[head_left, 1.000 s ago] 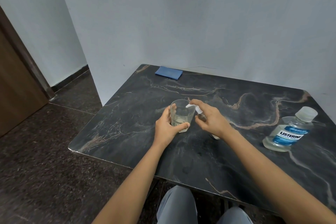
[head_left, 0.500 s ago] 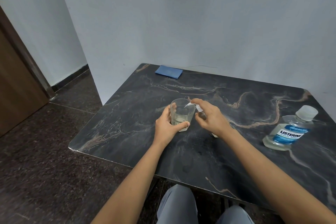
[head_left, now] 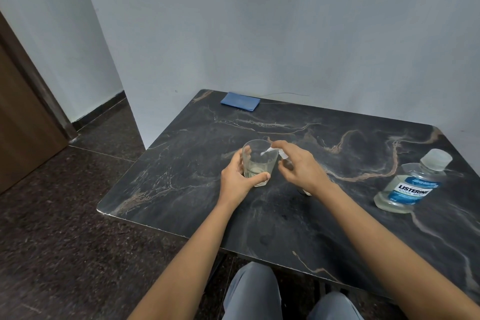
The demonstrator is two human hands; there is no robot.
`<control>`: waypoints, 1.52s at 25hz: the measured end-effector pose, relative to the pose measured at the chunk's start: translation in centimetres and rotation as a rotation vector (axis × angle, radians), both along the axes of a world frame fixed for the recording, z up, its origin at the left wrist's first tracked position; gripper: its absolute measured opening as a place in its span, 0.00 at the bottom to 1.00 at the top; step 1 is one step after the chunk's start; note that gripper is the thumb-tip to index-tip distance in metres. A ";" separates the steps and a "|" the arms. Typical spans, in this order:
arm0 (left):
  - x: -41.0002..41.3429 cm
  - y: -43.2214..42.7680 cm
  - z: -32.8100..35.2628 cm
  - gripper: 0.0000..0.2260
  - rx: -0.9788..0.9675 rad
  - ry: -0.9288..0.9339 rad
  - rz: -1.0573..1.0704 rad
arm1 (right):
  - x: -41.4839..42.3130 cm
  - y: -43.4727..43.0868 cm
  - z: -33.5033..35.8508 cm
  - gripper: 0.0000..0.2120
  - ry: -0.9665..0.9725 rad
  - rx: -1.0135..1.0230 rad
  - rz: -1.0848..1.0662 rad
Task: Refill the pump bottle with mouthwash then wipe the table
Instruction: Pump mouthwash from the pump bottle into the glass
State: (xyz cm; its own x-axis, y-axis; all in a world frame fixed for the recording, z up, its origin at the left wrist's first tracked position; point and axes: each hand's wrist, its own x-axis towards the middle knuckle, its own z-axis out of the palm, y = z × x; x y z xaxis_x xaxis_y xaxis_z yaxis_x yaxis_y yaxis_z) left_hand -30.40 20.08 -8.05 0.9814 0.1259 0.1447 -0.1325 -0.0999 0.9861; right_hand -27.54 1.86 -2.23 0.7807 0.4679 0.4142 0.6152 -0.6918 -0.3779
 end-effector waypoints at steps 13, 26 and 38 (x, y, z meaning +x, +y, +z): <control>0.0 0.0 0.0 0.33 0.001 0.000 -0.008 | -0.2 0.2 0.2 0.19 0.019 -0.001 -0.007; -0.1 0.0 0.0 0.33 0.012 0.023 -0.001 | 0.2 0.3 0.3 0.19 0.008 -0.035 0.007; 1.5 -0.2 1.0 0.33 0.018 0.015 0.004 | 0.8 -2.4 2.6 0.31 0.132 0.246 -0.159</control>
State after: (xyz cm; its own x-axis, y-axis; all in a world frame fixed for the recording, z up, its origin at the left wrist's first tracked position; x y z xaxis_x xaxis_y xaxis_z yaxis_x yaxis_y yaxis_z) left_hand -28.89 19.83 -7.01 0.9831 0.1271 0.1321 -0.1172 -0.1184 0.9860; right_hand -26.72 -0.58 0.38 0.8905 0.2342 0.3901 0.4413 -0.6530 -0.6155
